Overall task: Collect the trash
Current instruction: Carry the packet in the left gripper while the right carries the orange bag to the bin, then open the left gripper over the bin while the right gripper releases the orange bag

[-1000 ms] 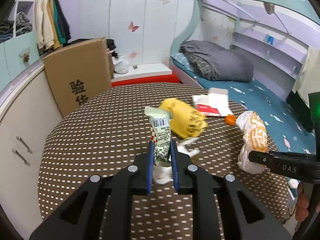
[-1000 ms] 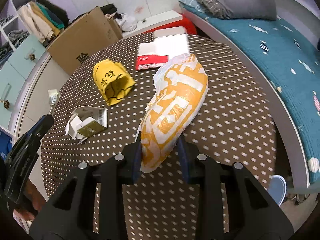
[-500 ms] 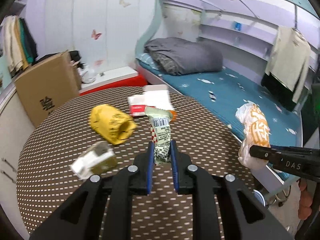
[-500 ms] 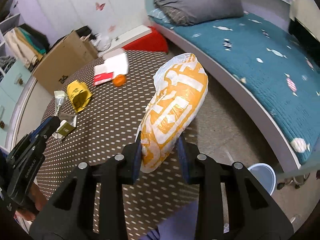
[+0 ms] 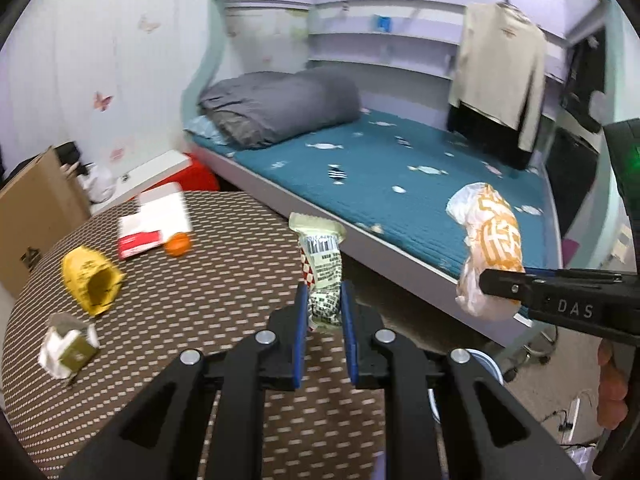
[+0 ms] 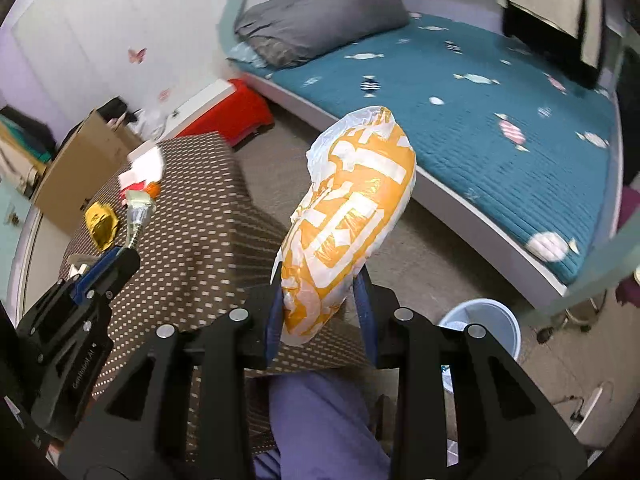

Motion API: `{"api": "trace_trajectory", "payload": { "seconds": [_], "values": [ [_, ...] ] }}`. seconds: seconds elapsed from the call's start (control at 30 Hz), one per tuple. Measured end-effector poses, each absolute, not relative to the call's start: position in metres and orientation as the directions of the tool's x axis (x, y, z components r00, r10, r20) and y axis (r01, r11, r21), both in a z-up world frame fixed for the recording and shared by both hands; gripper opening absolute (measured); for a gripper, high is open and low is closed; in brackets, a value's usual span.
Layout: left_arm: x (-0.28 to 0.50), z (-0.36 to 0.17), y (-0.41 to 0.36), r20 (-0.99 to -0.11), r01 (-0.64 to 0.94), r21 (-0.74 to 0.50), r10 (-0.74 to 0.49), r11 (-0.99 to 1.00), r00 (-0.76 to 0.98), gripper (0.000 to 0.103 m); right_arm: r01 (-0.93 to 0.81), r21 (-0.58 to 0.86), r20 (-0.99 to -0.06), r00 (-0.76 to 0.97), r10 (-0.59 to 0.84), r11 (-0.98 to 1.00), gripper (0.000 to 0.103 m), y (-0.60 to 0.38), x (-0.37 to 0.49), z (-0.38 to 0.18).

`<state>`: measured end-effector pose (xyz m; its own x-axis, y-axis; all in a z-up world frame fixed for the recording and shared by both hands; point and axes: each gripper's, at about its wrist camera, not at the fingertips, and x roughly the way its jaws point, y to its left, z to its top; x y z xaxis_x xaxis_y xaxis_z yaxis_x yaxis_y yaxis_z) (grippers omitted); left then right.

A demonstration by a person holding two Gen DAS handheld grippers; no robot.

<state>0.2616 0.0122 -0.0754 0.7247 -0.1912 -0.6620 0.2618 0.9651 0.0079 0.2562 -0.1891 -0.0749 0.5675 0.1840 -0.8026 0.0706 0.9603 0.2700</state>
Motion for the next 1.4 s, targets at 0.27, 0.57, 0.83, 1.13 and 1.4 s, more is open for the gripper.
{"api": "trace_trajectory", "payload": {
  "seconds": [0.27,0.57,0.83,1.13,1.4],
  "values": [
    [0.259,-0.086,-0.054,-0.678,0.383,0.003,-0.279,0.924,0.680,0.016,0.194,0.272,-0.811,0.574,0.116,0.942,0.032,-0.249,0.234,-0.082],
    [0.250,-0.114,-0.130,-0.723,0.519,0.009,-0.353,0.854,0.594,0.016,0.352,0.268,-0.835,0.550,0.034,0.897,0.032,-0.318,0.199,-0.103],
    [0.238,-0.146,-0.197,-0.779,0.631,0.014,-0.387,0.776,0.494,0.016,0.490,0.263,-0.873,0.488,-0.012,0.831,0.032,-0.375,0.165,-0.137],
    [0.218,-0.175,-0.260,-0.823,0.726,0.023,-0.399,0.687,0.405,0.016,0.604,0.234,-0.905,0.421,-0.056,0.762,0.032,-0.422,0.130,-0.168],
    [0.211,-0.190,-0.291,-0.836,0.738,0.060,-0.371,0.672,0.405,0.060,0.661,0.225,-0.920,0.387,-0.068,0.716,0.033,-0.443,0.111,-0.182]
  ]
}}
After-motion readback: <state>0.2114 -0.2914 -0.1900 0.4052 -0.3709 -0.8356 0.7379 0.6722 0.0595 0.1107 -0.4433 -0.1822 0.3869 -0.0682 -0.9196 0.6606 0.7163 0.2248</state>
